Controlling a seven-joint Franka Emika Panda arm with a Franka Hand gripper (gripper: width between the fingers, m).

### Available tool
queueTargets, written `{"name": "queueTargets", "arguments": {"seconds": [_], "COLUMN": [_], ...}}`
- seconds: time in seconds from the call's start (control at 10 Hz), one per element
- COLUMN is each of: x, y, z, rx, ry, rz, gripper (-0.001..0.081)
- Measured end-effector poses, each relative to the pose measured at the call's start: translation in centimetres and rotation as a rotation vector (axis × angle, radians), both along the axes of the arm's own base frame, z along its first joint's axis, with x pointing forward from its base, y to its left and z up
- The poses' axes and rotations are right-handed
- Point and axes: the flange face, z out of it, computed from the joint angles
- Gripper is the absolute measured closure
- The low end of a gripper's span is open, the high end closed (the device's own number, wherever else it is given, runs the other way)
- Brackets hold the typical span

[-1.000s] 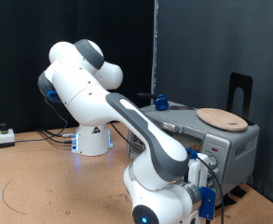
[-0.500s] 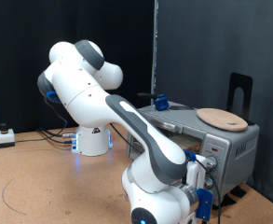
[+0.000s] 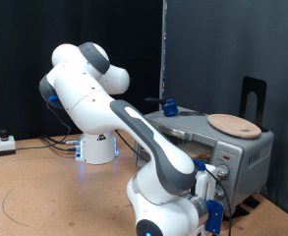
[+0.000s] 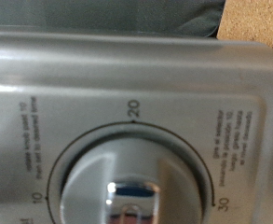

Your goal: Make a piece of toast with the oven

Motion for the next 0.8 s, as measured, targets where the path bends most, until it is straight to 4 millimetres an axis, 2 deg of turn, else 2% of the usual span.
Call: {"name": "queueTargets", "arguments": {"seconds": [0.4,0.5,0.6,0.7,0.8], "x": [0.25,0.23,0.26,0.29,0.33], "y": [-0.27,-0.3,-0.35,-0.38,-0.41], "z": [0.41,0.5,0.55,0.59,0.62], "rx": [0.009,0.012,0.012,0.009,0.007], "ry": [-0.002,0.001,0.005,0.01,0.014], "rz": [0.007,0.012,0.012,0.011,0.01], "gripper": [-0.0001,0.0101,0.0236,0.0236,0.042]}}
